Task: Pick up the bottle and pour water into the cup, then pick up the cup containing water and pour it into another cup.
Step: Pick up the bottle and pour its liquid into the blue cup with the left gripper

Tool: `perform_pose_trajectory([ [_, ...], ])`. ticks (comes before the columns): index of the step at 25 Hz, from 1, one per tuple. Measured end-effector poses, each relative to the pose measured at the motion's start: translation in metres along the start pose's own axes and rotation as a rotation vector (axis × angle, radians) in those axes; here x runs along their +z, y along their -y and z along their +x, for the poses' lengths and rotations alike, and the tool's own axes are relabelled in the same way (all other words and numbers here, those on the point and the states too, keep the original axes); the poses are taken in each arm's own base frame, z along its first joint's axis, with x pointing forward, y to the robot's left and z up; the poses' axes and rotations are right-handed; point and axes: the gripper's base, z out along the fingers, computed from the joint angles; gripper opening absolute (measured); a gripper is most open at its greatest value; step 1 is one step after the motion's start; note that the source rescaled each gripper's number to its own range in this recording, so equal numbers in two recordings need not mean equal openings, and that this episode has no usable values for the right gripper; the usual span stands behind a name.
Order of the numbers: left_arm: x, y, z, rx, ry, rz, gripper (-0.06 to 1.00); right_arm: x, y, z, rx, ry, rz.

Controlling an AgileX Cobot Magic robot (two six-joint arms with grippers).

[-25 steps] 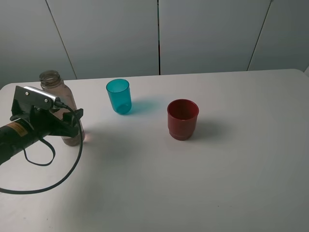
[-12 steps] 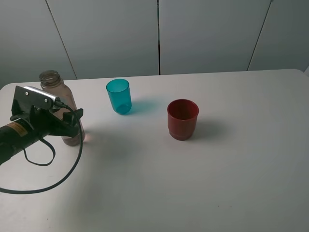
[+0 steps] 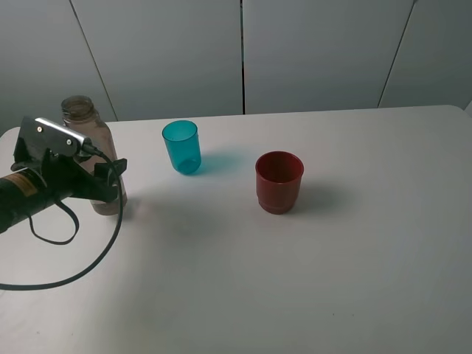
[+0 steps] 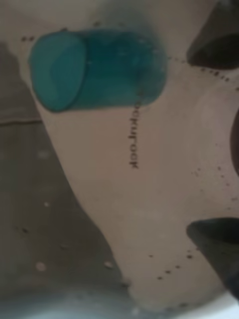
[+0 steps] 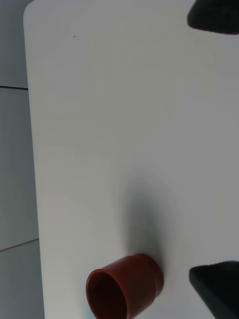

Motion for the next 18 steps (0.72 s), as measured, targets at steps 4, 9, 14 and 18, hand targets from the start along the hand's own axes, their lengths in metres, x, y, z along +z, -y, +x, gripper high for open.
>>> perform_pose_trajectory([
  [4, 0.008, -0.011, -0.016, 0.098, -0.094, 0.034, 0.04, 0.0, 0.0, 0.0, 0.0, 0.0, 0.0],
  [9, 0.028, -0.029, -0.041, 0.225, -0.194, 0.034, 0.04, 0.0, 0.0, 0.0, 0.006, 0.0, 0.0],
  [14, 0.04, -0.042, -0.063, 0.325, -0.237, 0.02, 0.04, 0.0, 0.0, 0.0, 0.0, 0.0, 0.0],
  [18, 0.045, -0.049, -0.07, 0.428, -0.284, 0.029, 0.04, 0.0, 0.0, 0.0, 0.0, 0.0, 0.0],
])
